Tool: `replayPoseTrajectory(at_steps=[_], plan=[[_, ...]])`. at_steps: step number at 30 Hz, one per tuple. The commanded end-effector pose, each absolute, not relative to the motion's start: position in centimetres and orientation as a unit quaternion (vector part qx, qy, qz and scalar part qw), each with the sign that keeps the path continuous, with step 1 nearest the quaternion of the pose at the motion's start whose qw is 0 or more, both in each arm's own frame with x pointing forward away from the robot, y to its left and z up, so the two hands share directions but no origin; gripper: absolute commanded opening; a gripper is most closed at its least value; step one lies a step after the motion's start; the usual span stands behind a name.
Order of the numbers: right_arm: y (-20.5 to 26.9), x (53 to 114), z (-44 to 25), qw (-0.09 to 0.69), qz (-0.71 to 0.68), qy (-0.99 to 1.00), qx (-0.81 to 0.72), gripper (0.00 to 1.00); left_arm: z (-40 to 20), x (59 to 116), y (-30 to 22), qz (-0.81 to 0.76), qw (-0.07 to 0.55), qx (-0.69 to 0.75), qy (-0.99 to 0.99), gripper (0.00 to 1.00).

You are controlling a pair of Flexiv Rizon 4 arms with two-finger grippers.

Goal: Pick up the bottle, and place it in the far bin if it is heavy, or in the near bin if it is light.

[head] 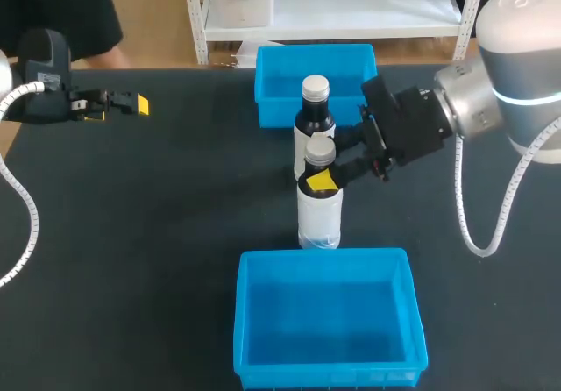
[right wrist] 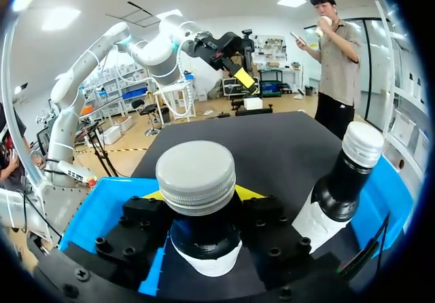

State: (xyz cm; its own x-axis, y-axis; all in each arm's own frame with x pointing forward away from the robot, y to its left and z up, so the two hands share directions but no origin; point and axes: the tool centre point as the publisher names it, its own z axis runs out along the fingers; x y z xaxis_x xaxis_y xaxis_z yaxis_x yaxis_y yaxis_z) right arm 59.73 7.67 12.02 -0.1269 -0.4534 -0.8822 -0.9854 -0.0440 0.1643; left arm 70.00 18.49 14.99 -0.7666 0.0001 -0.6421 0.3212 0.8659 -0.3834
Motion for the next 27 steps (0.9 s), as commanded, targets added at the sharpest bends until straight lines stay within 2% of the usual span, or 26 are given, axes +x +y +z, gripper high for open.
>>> replayPoseTrajectory(at_steps=[1,3,5,9,18,27], plan=[[7.7,59.5,12.0,0.312,0.429,0.616,-0.583,0.42,15.0,70.0,18.5,-0.243,0.33,0.088,0.908,1.0],[7.7,59.4,12.1,0.313,0.429,0.615,-0.583,0.39,15.0,70.0,18.5,-0.243,0.33,0.088,0.908,1.0],[7.6,59.4,12.3,0.314,0.429,0.614,-0.583,0.28,15.0,70.0,18.5,-0.243,0.33,0.088,0.908,1.0],[7.4,59.5,12.7,0.318,0.427,0.614,-0.582,0.0,15.0,70.0,18.5,-0.243,0.33,0.088,0.908,1.0],[6.2,59.9,14.4,0.336,0.416,0.616,-0.578,0.0,15.0,70.0,18.5,-0.243,0.33,0.088,0.908,1.0],[2.8,60.8,16.4,0.359,0.393,0.629,-0.567,0.0,15.0,70.0,18.5,-0.243,0.33,0.088,0.908,1.0]])
